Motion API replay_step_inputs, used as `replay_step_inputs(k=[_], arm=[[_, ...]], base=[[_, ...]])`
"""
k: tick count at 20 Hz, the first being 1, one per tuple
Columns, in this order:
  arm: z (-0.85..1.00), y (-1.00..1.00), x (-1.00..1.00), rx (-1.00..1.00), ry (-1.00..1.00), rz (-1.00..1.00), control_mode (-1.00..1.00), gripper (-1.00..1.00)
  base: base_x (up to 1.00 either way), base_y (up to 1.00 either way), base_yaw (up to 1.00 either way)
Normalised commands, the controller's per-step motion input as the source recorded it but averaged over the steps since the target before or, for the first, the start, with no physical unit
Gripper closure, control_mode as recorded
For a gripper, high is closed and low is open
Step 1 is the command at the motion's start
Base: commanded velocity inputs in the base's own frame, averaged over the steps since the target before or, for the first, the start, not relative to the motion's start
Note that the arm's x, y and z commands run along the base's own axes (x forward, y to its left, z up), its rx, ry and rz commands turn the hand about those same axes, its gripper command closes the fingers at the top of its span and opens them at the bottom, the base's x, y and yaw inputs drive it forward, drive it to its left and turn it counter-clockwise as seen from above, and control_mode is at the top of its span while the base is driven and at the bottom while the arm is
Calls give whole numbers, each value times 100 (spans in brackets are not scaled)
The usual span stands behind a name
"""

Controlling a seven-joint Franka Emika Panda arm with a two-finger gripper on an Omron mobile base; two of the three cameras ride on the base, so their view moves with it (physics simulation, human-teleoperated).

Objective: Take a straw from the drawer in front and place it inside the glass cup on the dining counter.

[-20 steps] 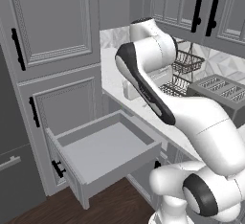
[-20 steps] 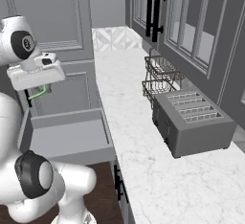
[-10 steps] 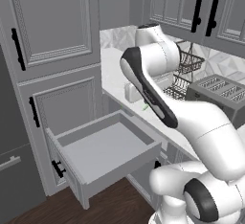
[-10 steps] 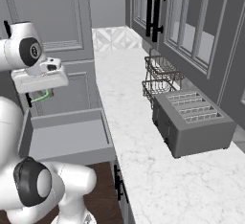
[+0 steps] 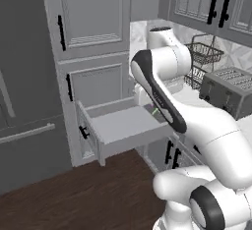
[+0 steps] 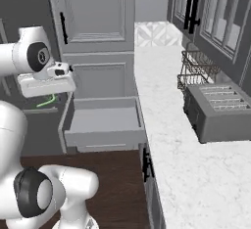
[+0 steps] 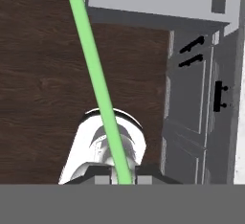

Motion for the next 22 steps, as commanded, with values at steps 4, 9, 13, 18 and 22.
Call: replay_step_inputs(k=[4,9,13,18,22], arm=[[0,0,0,0,0,0,100,100],[0,0,0,0,0,0,100,100],[0,0,0,0,0,0,100,100],[0,0,0,0,0,0,100,100],[0,0,0,0,0,0,100,100]], base=[[-20,47,89],[0,43,91],[0,47,88],[0,43,85],[0,42,80]])
